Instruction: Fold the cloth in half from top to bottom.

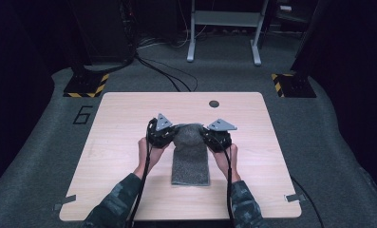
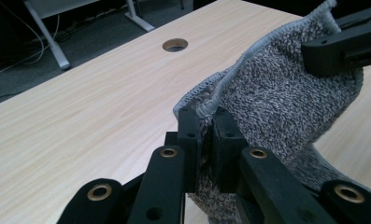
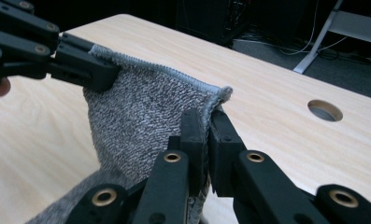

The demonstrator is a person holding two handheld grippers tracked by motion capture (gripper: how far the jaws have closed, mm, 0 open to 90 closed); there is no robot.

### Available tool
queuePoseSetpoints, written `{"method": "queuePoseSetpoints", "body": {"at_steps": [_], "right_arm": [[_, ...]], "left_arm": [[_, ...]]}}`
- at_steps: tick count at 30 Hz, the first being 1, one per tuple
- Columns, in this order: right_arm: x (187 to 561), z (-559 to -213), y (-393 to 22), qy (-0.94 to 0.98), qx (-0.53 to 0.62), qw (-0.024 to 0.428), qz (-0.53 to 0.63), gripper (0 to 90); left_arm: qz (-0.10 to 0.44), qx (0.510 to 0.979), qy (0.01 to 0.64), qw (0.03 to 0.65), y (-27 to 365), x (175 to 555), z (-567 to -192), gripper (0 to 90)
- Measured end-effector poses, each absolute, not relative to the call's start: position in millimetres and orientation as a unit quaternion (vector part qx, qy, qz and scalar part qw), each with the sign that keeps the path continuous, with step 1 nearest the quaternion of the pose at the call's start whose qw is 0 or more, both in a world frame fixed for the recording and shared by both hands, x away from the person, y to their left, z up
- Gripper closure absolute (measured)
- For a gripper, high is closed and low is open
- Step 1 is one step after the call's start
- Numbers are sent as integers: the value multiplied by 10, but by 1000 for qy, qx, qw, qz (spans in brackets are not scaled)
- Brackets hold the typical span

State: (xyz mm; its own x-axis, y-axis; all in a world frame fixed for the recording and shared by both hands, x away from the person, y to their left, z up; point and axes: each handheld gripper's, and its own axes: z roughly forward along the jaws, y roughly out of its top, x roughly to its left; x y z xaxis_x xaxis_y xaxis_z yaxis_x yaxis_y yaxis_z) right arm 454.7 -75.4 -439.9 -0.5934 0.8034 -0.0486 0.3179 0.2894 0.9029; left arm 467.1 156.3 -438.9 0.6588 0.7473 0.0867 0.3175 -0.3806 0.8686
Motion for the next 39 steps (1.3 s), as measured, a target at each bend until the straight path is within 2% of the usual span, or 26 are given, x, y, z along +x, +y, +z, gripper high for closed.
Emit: {"method": "queuePoseSetpoints", "body": {"at_steps": [14,39], "right_arm": [[4228,-4635,-812,772,365,251,456,854],[3937,-4937,-879,797,364,223,428,801]], "left_arm": [[225,812,318,434,1517,4425,-4573,822],[175,831,323,418,1497,4166,-4898,789]]}}
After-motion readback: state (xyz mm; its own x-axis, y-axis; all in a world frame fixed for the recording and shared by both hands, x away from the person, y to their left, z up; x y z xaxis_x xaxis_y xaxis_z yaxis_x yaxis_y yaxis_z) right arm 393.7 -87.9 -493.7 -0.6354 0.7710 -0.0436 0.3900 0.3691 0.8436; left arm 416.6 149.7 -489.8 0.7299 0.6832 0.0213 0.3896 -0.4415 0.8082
